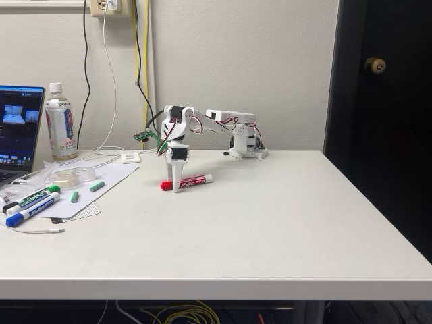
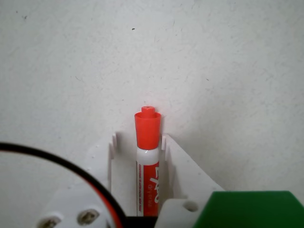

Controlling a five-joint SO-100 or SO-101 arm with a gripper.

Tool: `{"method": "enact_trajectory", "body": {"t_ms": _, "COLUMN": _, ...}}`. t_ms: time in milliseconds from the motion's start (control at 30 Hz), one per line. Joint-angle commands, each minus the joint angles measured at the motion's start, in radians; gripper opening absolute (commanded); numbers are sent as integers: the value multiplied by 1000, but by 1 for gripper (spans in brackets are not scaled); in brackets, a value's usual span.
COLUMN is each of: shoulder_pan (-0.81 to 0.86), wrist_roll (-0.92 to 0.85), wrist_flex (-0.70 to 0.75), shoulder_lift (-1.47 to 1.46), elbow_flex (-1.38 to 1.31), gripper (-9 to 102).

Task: Pick up the red marker.

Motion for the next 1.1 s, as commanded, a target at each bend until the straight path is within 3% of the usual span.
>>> {"method": "enact_trajectory", "body": {"t_ms": 0, "shoulder_pan": -9, "wrist_roll": -28, "wrist_flex": 9, "shoulder_lift": 78, "elbow_flex": 84, "gripper": 24}}
{"method": "enact_trajectory", "body": {"t_ms": 333, "shoulder_pan": -20, "wrist_roll": -89, "wrist_flex": 6, "shoulder_lift": 420, "elbow_flex": 594, "gripper": 27}}
{"method": "enact_trajectory", "body": {"t_ms": 633, "shoulder_pan": -23, "wrist_roll": -94, "wrist_flex": 5, "shoulder_lift": 408, "elbow_flex": 603, "gripper": 27}}
{"method": "enact_trajectory", "body": {"t_ms": 1067, "shoulder_pan": -26, "wrist_roll": -89, "wrist_flex": 2, "shoulder_lift": 394, "elbow_flex": 597, "gripper": 13}}
